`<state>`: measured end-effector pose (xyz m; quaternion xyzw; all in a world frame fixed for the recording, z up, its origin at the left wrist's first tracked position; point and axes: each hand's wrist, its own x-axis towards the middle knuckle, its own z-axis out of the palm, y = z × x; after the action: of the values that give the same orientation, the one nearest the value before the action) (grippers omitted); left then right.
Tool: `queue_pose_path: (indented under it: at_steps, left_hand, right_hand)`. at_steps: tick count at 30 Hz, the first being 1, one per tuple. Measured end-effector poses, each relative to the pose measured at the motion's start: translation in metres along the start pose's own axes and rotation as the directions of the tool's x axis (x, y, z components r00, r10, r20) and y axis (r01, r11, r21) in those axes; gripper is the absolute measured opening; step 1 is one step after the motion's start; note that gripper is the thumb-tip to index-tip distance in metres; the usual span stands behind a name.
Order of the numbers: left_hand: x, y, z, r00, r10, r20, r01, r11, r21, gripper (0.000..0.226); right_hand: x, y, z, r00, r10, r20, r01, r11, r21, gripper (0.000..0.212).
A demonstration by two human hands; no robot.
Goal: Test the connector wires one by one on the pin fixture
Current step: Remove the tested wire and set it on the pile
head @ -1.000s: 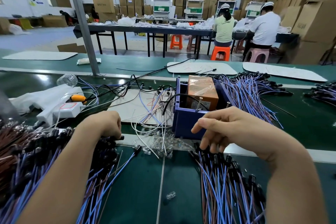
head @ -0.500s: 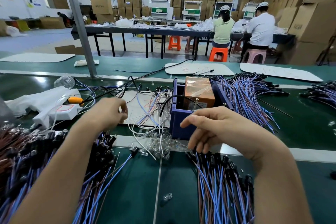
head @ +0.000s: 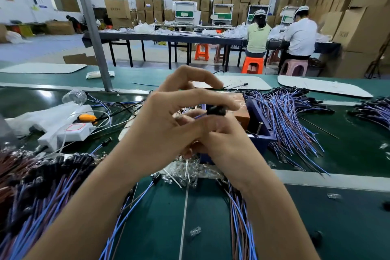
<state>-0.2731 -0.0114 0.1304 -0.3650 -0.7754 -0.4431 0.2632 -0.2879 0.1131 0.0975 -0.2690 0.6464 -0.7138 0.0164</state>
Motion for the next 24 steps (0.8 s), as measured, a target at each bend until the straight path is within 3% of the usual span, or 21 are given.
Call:
queue_pose_path:
  at_steps: [2, 4, 7, 10, 13, 15, 18, 19, 21, 24]
  left_hand:
    - [-0.001, -0.006, 0.000, 0.991, -0.080, 0.104, 0.076, 0.996, 0.044, 0.048]
    - [-0.002, -0.014, 0.001, 0.938, -0.281, 0.204, 0.289, 0.957, -0.012, 0.063]
    - [-0.003, -0.025, 0.002, 0.845, -0.453, 0.283, 0.487, 0.872, -0.057, 0.031]
    - [-0.003, -0.035, -0.008, 0.809, -0.472, 0.349, 0.510, 0.860, -0.018, 0.023]
    - [-0.004, -0.042, -0.025, 0.751, -0.479, 0.454, 0.504, 0.861, 0.075, 0.015]
    - [-0.006, -0.046, -0.038, 0.699, -0.470, 0.539, 0.505, 0.858, 0.093, 0.018]
    - [-0.009, -0.048, -0.058, 0.712, -0.411, 0.570, 0.516, 0.856, -0.027, 0.022]
    - [-0.009, -0.048, -0.062, 0.735, -0.383, 0.560, 0.512, 0.854, -0.089, 0.021]
    - [-0.010, -0.048, -0.065, 0.757, -0.325, 0.567, 0.496, 0.851, -0.174, 0.027]
    - [-0.008, -0.045, -0.052, 0.694, -0.273, 0.666, 0.504, 0.845, -0.178, 0.020]
  right_hand:
    - [0.000, 0.000, -0.005, 0.997, -0.010, -0.072, 0.011, 1.000, 0.019, 0.018]
    - [0.001, -0.002, -0.014, 0.983, 0.011, -0.181, 0.002, 0.998, 0.070, 0.025]
    - [-0.002, -0.010, -0.033, 0.918, 0.061, -0.393, 0.035, 0.972, 0.234, 0.029]
    - [-0.012, -0.014, -0.064, 0.791, 0.129, -0.598, 0.077, 0.948, 0.307, 0.032]
    - [-0.026, -0.011, -0.099, 0.709, 0.211, -0.673, -0.132, 0.977, 0.168, 0.030]
    - [-0.035, -0.002, -0.122, 0.697, 0.307, -0.649, -0.423, 0.906, -0.026, 0.025]
    - [-0.047, 0.013, -0.139, 0.681, 0.531, -0.504, -0.724, 0.593, -0.353, 0.021]
    - [-0.049, 0.016, -0.140, 0.649, 0.624, -0.434, -0.759, 0.496, -0.422, 0.020]
    - [-0.050, 0.023, -0.137, 0.575, 0.765, -0.289, -0.777, 0.401, -0.485, 0.019]
    - [-0.044, 0.027, -0.130, 0.514, 0.836, -0.192, -0.770, 0.351, -0.532, 0.016]
